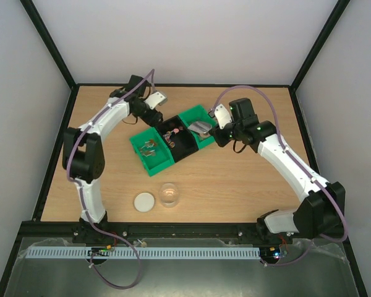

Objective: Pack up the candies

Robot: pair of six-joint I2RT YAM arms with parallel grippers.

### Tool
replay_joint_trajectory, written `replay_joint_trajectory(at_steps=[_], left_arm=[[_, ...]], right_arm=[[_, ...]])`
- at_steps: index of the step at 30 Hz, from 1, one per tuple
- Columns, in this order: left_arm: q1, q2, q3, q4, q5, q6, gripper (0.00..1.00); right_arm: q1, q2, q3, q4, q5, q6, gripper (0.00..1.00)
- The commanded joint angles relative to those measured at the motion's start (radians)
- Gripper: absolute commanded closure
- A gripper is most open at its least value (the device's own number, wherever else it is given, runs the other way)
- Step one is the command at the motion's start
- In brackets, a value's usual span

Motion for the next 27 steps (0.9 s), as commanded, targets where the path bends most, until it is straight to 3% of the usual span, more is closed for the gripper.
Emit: replay_joint_trajectory(at_steps=[1, 9, 18, 23, 27], left_arm=[[-0.038, 0.11, 0.118, -0.039, -0.006, 0.03, 0.36], [-0.061, 0.257, 0.206, -0.022, -0.057, 0.057, 0.45], [-0.056, 0.349, 0.277, -0.062, 0.024, -0.003, 0.8], [-0.005, 0.362, 0.306, -0.05, 0.111, -0.105, 0.98], [0.057, 0.36, 0.309, -0.022, 0.257, -0.219, 0.98]], right_arm=[[-0.033, 0.017, 0.04, -0.033, 0.033, 0.029, 0.99], [-0.046, 0.02, 0.047, -0.036, 0.048, 0.019, 0.99], [-0.046, 0.021, 0.053, -0.036, 0.065, 0.003, 0.99], [-0.047, 0.024, 0.065, -0.044, 0.065, -0.007, 0.99], [-0.047, 0.027, 0.074, -0.048, 0.063, -0.01, 0.99]])
